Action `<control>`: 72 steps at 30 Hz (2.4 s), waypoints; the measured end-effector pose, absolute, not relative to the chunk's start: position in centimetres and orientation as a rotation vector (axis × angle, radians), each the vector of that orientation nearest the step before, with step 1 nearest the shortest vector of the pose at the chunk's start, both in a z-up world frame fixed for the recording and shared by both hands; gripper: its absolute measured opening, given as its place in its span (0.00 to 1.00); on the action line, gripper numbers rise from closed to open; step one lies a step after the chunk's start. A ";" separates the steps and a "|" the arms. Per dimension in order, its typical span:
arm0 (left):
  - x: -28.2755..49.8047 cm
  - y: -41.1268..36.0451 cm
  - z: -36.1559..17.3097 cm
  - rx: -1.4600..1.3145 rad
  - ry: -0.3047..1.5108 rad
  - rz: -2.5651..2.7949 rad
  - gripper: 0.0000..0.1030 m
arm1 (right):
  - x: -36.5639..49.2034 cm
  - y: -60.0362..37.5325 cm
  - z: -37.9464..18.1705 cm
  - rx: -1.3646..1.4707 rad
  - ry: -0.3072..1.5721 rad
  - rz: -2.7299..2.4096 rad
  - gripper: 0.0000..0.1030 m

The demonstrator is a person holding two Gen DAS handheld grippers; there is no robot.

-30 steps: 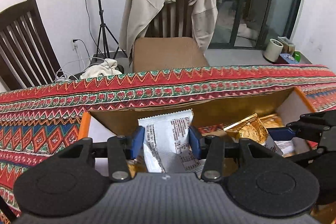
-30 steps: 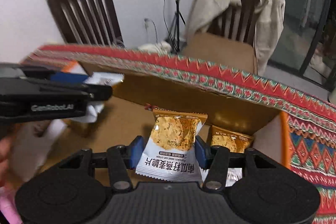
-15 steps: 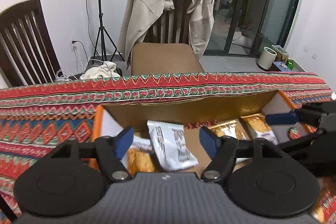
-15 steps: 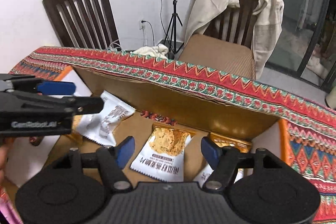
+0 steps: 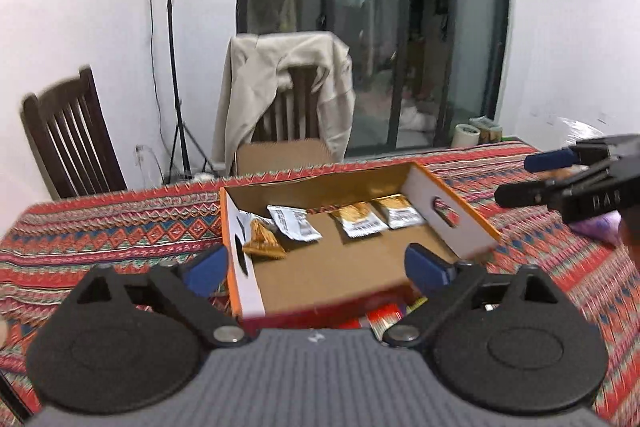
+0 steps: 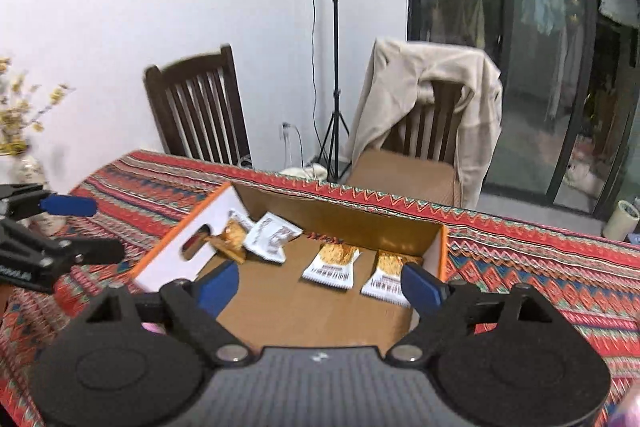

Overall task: Organize snacks
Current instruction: 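Lower packets into the box and open both tools, then move both tools back toward the remaining snack pile, then grasp pink packet with left tool while right tool grasps another pink packet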

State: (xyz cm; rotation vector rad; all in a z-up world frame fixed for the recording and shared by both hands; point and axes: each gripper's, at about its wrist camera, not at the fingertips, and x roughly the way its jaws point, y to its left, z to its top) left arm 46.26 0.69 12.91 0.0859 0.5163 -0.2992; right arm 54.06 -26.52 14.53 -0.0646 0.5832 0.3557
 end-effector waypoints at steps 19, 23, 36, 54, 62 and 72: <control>21.1 3.0 7.5 -0.036 0.387 -0.116 1.00 | 25.4 -28.3 9.5 -0.053 0.397 0.300 0.99; 19.2 3.1 5.1 -0.062 0.460 -0.116 1.00 | 21.7 -27.9 7.1 -0.068 0.392 0.241 0.99; 18.2 2.7 2.0 -0.032 0.549 -0.077 1.00 | 17.5 -28.3 2.2 -0.031 0.465 0.178 0.99; 22.3 2.2 1.6 -0.053 0.567 -0.098 1.00 | 20.5 -28.4 1.9 0.015 0.472 0.186 0.99; 28.8 2.0 2.1 -0.034 0.542 -0.113 1.00 | 25.2 -26.9 2.4 -0.019 0.474 0.231 0.98; 41.2 1.9 0.1 -0.015 0.594 -0.165 0.99 | 33.9 -21.6 2.2 -0.196 0.486 0.356 0.86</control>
